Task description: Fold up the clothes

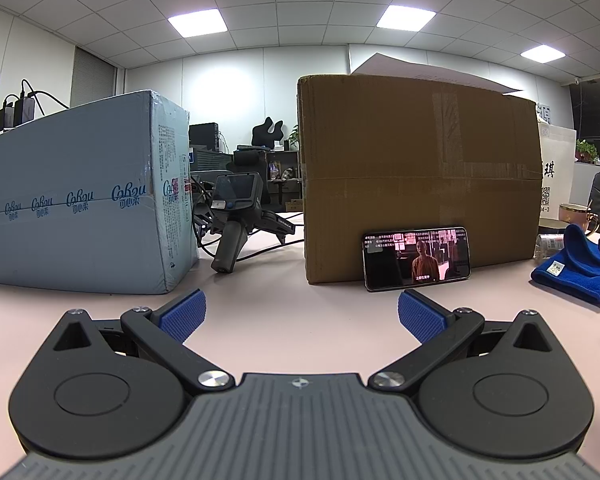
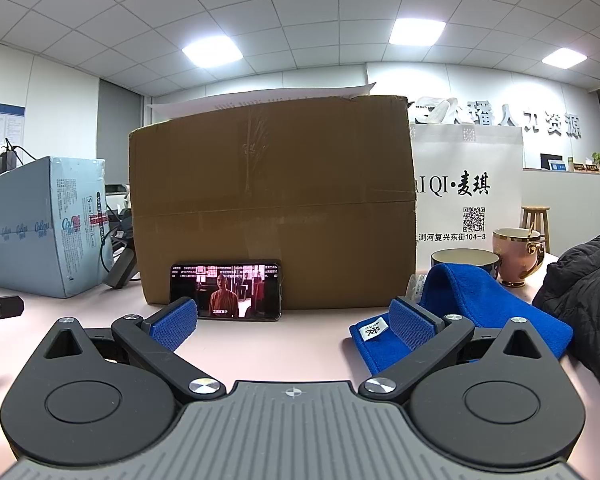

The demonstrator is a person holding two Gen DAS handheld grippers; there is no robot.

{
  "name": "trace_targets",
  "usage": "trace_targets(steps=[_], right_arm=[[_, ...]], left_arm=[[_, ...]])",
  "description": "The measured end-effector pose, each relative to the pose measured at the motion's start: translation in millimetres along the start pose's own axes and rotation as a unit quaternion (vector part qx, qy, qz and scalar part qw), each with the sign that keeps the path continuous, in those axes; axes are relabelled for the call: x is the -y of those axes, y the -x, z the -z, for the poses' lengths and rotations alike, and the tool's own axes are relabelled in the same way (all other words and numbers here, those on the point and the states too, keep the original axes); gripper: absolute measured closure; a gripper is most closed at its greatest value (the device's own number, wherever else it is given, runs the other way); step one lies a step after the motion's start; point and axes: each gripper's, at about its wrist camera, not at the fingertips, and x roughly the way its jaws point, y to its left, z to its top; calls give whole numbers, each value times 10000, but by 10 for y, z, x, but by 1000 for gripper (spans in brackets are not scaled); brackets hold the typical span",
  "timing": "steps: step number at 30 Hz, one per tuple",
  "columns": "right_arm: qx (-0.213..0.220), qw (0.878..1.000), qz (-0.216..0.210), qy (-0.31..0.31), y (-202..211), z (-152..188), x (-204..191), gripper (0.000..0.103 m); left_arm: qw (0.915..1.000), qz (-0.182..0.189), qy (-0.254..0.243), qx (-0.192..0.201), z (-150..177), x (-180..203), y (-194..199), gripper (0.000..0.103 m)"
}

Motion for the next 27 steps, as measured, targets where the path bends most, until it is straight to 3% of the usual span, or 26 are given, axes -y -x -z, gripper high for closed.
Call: trace_targets(steps=[27], right_arm=[[-37, 10000, -24, 6, -14, 4, 5, 0]], left_arm=[[10000, 3, -8, -6, -6, 12, -8, 0]])
